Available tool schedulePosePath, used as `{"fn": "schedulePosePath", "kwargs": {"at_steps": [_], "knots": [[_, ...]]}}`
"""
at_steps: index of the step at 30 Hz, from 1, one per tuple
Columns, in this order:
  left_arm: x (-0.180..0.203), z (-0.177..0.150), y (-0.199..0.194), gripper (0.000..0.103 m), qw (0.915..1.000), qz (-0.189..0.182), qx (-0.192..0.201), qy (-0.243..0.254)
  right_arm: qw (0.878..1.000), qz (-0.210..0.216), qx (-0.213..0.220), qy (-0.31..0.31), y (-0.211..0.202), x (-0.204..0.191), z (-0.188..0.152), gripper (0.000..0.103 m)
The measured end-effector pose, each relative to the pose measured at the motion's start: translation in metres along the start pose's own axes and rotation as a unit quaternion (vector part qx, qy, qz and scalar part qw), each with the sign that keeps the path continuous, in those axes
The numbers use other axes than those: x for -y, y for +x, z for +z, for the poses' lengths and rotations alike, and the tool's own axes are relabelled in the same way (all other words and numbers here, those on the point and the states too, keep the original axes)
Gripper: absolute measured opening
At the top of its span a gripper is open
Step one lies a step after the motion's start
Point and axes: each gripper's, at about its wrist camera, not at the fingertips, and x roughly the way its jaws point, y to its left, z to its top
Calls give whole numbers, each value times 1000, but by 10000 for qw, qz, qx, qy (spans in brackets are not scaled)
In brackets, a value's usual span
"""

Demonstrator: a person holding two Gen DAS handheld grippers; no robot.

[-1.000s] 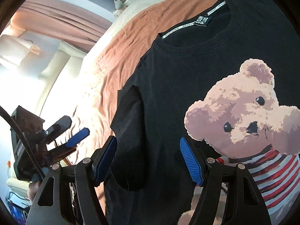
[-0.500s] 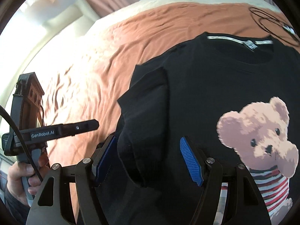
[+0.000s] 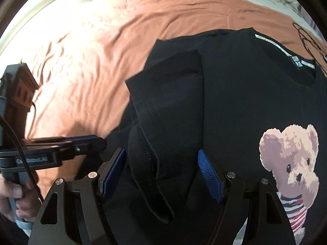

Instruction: Fold small clothes

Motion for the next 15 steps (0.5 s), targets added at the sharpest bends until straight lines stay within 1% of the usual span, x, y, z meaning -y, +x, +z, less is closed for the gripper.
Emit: {"fn": "schedulePosePath", "kwargs": {"at_steps": [3, 8, 9, 11, 13, 15], "knots": [[2, 1, 0, 29, 10000, 30, 0, 44, 9995, -314, -13, 72, 5, 3, 3, 71], [7, -1, 0, 29, 9997, 154, 41, 168, 9963, -387, 264, 727, -7, 30, 6, 70], [8, -1, 0, 29, 9996, 190, 46, 195, 9949, -402, 327, 860, -11, 37, 5, 68], [11, -2, 1, 29, 9992, 308, 7, 270, 9926, -442, 391, 1061, -16, 48, 2, 57], [13, -1, 2, 29, 9989, 371, -3, 289, 9889, -574, 419, 1307, -20, 63, -3, 51], [15, -1, 2, 29, 9986, 449, -23, 292, 9853, -632, 398, 1537, -22, 76, -9, 50]]}}
